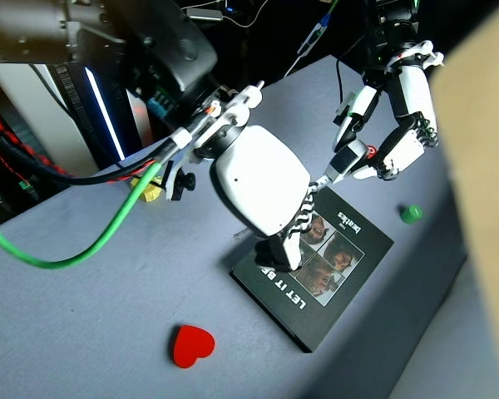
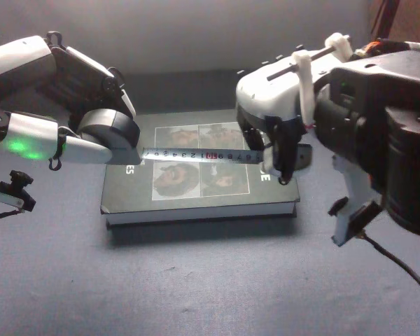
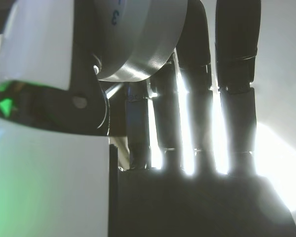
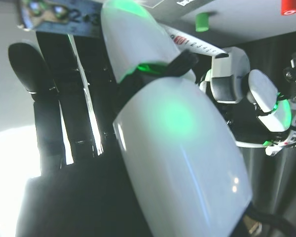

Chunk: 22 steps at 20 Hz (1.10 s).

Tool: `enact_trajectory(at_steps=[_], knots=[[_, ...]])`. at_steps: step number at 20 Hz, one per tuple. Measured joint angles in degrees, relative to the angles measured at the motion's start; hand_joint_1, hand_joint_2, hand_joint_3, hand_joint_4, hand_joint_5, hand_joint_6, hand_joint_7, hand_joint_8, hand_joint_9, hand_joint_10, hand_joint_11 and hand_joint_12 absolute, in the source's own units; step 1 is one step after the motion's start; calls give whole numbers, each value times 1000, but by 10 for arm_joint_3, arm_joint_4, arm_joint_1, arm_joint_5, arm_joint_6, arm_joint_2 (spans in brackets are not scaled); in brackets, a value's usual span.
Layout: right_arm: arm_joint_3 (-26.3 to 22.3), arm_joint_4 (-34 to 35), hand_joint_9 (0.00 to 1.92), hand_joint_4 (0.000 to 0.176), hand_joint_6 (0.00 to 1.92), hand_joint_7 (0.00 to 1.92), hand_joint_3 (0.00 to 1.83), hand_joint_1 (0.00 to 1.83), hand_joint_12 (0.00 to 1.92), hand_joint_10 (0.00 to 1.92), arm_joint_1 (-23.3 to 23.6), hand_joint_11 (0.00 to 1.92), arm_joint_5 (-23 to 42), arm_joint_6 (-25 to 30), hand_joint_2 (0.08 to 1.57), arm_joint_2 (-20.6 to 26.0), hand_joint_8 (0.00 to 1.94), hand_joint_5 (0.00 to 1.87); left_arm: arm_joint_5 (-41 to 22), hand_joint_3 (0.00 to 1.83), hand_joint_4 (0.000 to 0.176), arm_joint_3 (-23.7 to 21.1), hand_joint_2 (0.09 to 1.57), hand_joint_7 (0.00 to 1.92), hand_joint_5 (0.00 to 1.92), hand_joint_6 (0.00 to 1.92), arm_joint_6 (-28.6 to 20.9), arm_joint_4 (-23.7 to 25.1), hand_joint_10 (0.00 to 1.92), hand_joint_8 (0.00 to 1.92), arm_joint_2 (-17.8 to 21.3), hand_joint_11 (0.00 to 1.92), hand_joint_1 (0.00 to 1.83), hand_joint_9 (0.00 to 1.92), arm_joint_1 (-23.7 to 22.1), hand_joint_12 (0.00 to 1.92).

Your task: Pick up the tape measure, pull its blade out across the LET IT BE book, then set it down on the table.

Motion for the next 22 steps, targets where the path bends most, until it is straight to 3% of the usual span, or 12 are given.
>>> enact_trajectory(at_steps=[4,5,7,8,9,11,15,16,18,21,22], knots=[[0,2,752,0,1242,929,1,1205,1520,1077,-3,588,-16,-4,1202,23,1238,714,0,0,0,0,1046,1164,1026,681,0,-3,997,661,-2,1140,1396,1105,0,799],[0,2,720,0,1243,898,2,1315,1519,1427,-3,592,-21,-5,1209,28,1213,679,0,0,0,0,1046,1164,1027,681,0,-4,997,660,-3,1142,1397,1105,0,799],[-2,3,704,0,1258,882,0,1340,1526,1524,-3,589,-31,-10,1217,36,1221,661,-1,0,0,0,1042,1172,1043,662,-2,-3,981,644,-2,1146,1397,1113,0,794],[-2,3,705,0,1254,885,0,1342,1529,1522,-3,586,-37,-14,1214,40,1214,674,-2,0,0,0,1040,1173,1049,657,-2,-4,975,643,-3,1146,1397,1115,0,792],[-4,2,716,0,1239,926,0,1232,1518,1234,-3,582,-42,-15,1201,44,1224,716,-4,0,0,0,1040,1173,1051,655,-3,-5,975,642,-3,1146,1398,1116,0,791],[-6,3,761,0,1220,943,0,1206,1500,1098,-4,592,-51,-17,1193,51,1209,741,-6,0,0,0,1036,1180,1073,615,-3,-5,969,630,-3,1148,1398,1122,0,785],[-7,3,772,0,1231,932,1,1201,1502,1079,-4,588,-70,-21,1196,65,1222,733,-11,0,0,0,1036,1172,1097,555,-5,-5,985,653,-3,1149,1398,1114,0,784],[-7,3,742,0,1226,898,0,1316,1513,1415,-4,585,-74,-24,1203,68,1197,704,-11,0,0,0,1036,1176,1096,558,-5,-5,982,649,-3,1149,1399,1113,0,784],[-7,3,711,0,1240,881,0,1341,1538,1521,-4,593,-82,-28,1212,77,1219,681,-11,0,0,0,1037,1176,1093,553,-6,-5,977,656,-3,1152,1398,1111,0,786],[-7,3,714,0,1226,892,0,1344,1520,1510,-4,602,-97,-34,1210,92,1220,684,-12,0,0,0,1040,1165,1079,560,-7,-7,988,672,-3,1166,1398,1111,0,784],[-7,3,751,0,1211,936,0,1240,1506,1231,-4,626,-102,-37,1196,97,1222,726,-12,0,0,0,1047,1155,1047,599,-7,-8,1000,692,-3,1172,1397,1104,0,778]])
